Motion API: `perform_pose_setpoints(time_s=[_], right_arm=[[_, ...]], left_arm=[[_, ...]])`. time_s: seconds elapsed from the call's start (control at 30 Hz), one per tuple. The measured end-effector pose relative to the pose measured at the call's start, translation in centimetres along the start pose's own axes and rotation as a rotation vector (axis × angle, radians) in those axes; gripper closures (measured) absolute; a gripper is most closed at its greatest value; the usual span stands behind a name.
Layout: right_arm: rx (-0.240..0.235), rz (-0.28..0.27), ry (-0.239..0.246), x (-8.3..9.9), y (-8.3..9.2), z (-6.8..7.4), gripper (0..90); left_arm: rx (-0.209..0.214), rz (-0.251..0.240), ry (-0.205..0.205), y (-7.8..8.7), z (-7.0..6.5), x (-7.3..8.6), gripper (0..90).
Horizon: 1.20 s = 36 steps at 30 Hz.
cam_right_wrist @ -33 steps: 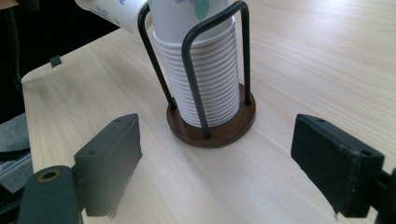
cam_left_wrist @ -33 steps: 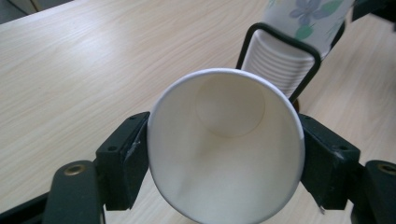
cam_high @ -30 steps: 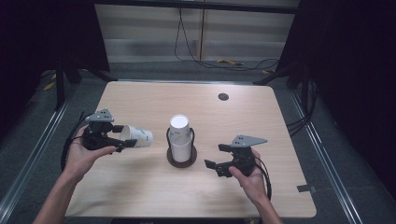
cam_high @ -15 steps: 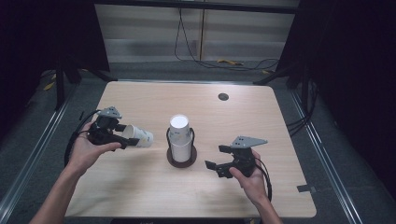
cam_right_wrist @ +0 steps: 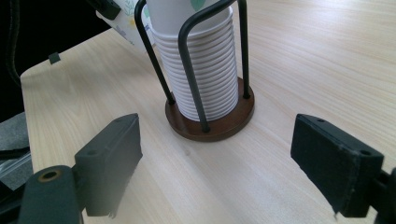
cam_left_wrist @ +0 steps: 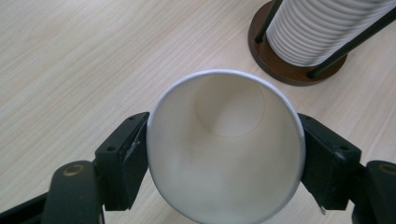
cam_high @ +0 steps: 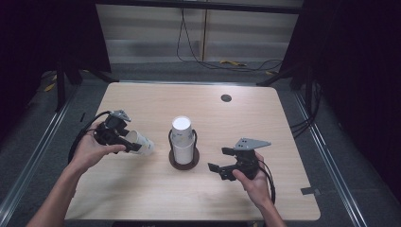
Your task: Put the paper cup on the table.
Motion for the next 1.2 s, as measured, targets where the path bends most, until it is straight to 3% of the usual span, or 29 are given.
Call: perform_pose_setpoints(time_s=[0.23, 0.37, 0.57, 1.0, 1.2], right_arm=[[-0.004, 0.000, -0.001, 0.0, 0.0, 0.1, 15.8], [-0.004, 0.001, -0.003, 0.0, 0.0, 0.0, 15.7], [-0.005, 0.004, -0.001, 0.1, -0.1, 0.1, 15.8], [-0.009, 0.011, -0.004, 0.1, -0.2, -0.1, 15.8], [-0.008, 0.015, -0.001, 0.2, -0.3, 0.0, 15.8]], left_arm=[[-0.032, 0.037, -0.017, -0.6, 0.0, -0.5, 25.4], [-0.063, 0.096, -0.042, -1.0, 0.0, -0.8, 25.2], [-0.065, 0.143, -0.037, -1.9, 0.1, -0.8, 24.4], [-0.124, 0.171, -0.031, -2.7, -0.2, -1.9, 21.7], [-0.120, 0.176, -0.045, -3.1, -0.6, -2.4, 20.8]])
Point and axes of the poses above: each handheld gripper's, and its own axes: y roughly backward along the jaws, x roughly out of its underside, z roughly to its left, the point moved 1 cm from there along -y, roughly forward along the jaws, and after that the axes turned 1 degree about y, right-handed, at the moved point
